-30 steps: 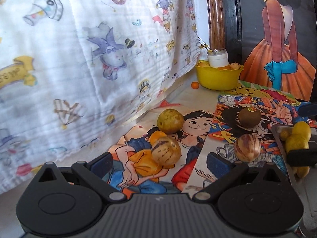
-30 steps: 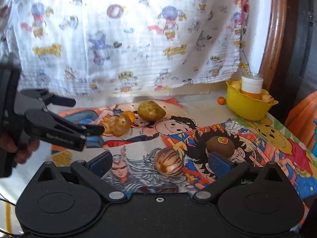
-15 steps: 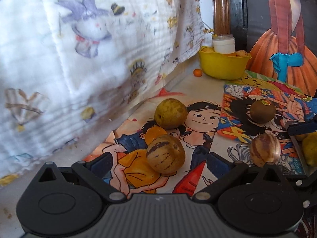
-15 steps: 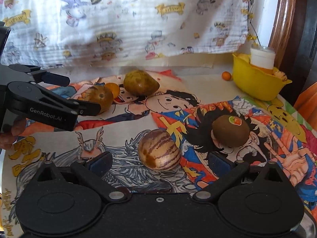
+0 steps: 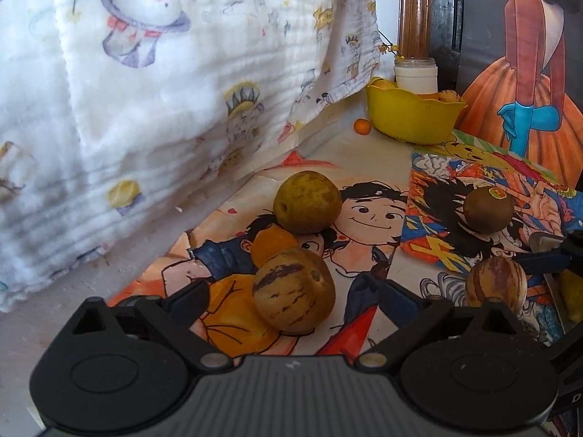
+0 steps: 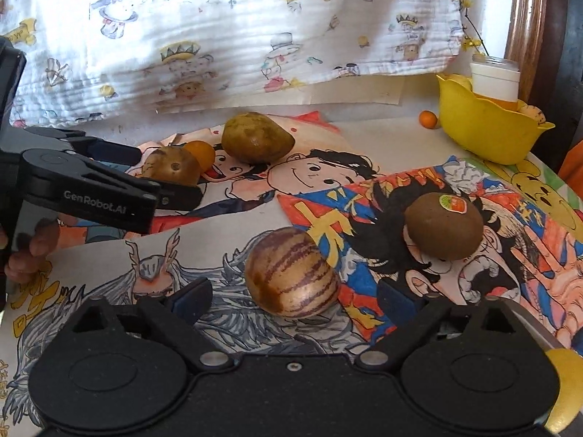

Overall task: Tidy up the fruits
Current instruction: 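Grasp a striped pepino with left gripper while right gripper grasps another pepino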

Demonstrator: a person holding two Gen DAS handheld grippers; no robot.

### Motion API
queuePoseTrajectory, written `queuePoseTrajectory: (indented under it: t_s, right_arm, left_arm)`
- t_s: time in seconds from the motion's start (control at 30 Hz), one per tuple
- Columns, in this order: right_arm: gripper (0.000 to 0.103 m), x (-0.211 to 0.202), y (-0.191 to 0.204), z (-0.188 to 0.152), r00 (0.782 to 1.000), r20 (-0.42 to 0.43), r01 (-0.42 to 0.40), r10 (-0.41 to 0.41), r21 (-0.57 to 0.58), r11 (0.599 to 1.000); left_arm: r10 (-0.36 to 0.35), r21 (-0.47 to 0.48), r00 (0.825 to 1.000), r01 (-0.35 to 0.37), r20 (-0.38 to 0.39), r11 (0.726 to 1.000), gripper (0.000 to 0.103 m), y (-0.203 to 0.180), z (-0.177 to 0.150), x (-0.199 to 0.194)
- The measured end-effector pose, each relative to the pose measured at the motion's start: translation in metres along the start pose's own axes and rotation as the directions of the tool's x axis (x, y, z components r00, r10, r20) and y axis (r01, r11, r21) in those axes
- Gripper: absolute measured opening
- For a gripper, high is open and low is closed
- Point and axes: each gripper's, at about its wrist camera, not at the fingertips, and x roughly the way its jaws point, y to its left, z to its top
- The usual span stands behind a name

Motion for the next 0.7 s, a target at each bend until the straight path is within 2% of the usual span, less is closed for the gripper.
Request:
queuePoseTrajectory:
  t_s: [0.1, 0.17, 0.23, 0.5, 0.57, 0.7]
  right_arm:
    - [0.089, 0.0023, 0.0000, 0.0009, 1.000, 0.006, -0.010, 0.010, 0.005, 1.000]
    - [0.087, 0.0035, -0.0008, 0.0017, 1.000, 0.009, -0.015, 0.015, 0.010, 1.000]
    - [0.084, 0.0042, -0.0018, 0.0020, 1.000, 0.012, -0.015, 0.015, 0.015, 1.000]
    - [0.070, 0.0043, -0.0030, 0.0019, 0.999, 0.024, -0.026, 0.026, 0.029, 0.999]
    - [0.066, 0.0043, -0.0023, 0.0020, 0.999, 0.028, -0.025, 0.025, 0.028, 0.999]
    - [0.061, 0.0034, -0.0016, 0.0015, 0.999, 0.032, -0.014, 0.014, 0.027, 1.000]
  left_arm:
    - [-0.002, -0.024, 1.000, 0.002, -0.007, 1.000, 0.088, 0.0006, -0.0007, 0.0031]
    - [-0.003, -0.046, 1.000, 0.003, -0.007, 0.999, 0.080, 0.0021, -0.0012, 0.0036]
    - [-0.007, -0.064, 1.000, 0.007, -0.004, 0.998, 0.079, 0.0032, -0.0016, 0.0032]
    - [0.002, -0.089, 1.000, -0.003, -0.009, 0.996, 0.063, 0.0035, -0.0011, 0.0059]
    - [0.003, -0.093, 1.000, -0.004, -0.012, 0.996, 0.054, 0.0031, -0.0010, 0.0062]
    - [0.010, -0.095, 1.000, -0.011, -0.015, 0.995, 0.051, 0.0015, -0.0012, 0.0058]
